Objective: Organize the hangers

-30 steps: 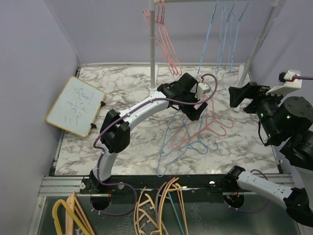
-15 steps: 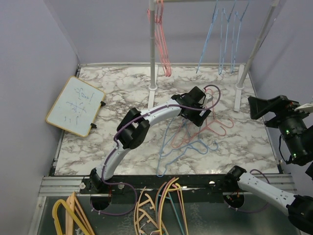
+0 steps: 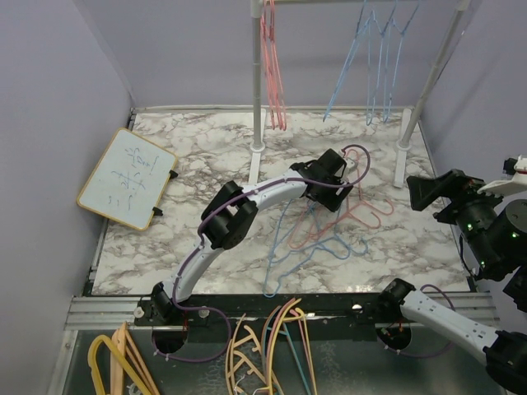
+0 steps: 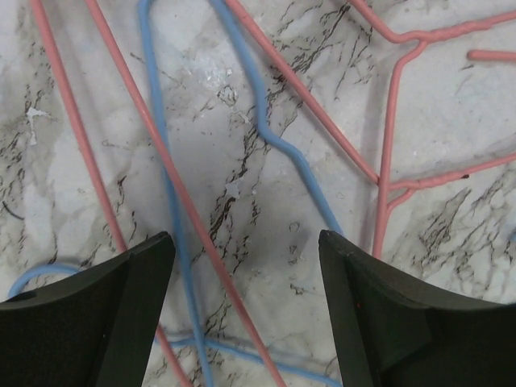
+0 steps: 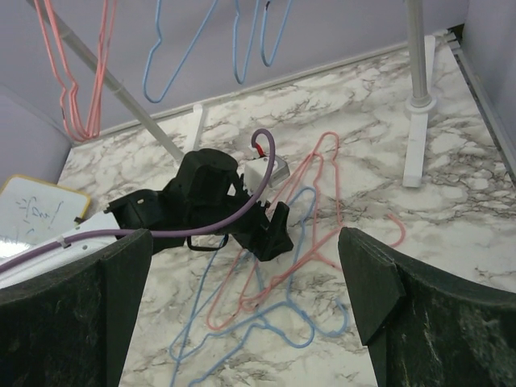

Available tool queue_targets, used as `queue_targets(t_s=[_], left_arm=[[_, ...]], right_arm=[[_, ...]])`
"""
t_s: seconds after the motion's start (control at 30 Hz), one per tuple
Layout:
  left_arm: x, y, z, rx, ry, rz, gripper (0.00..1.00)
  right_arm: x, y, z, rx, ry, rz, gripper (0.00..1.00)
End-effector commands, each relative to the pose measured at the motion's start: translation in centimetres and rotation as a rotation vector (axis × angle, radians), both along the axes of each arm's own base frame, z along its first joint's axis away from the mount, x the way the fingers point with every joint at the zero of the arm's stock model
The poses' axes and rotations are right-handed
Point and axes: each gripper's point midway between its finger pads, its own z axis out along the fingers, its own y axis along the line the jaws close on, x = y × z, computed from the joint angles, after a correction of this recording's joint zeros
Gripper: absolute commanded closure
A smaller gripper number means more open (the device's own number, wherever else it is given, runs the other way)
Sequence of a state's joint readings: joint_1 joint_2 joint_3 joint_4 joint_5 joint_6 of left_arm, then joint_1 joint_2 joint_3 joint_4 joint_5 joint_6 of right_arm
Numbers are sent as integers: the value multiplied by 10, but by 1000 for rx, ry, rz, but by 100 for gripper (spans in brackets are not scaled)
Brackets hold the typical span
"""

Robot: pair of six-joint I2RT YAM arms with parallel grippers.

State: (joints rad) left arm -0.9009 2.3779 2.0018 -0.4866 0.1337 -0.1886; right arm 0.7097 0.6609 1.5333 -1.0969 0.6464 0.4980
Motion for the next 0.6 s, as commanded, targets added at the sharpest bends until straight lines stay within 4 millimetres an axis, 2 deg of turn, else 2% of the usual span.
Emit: queue_targets(t_s=[0.0,0.07,0.2,0.37,0.5,0.53,0.57], left_arm=[[1,1,-23,34,13,18,25],[0,0,-27,37,22,17,27],[1,1,-29,39,22,23,39],[-2,2,-29,41,25,15,67],[-3,3,-30,42,31,13,95],[-4,3,-30,45,31,12,100],[-4,3,-29,46,29,10,100]], right_arm=[[-4,5,-5,33,-2,34,0],[-6,5,-8,46,-4,42,1],[-12,10,-5,81,-56,92,0],[-15,5,0,92,-76,87,0],[-16,-3,1,107,-76,46,0],[-17,-5,1,112,-84,37,0],[-18,-7,2,120,-93,33,1]])
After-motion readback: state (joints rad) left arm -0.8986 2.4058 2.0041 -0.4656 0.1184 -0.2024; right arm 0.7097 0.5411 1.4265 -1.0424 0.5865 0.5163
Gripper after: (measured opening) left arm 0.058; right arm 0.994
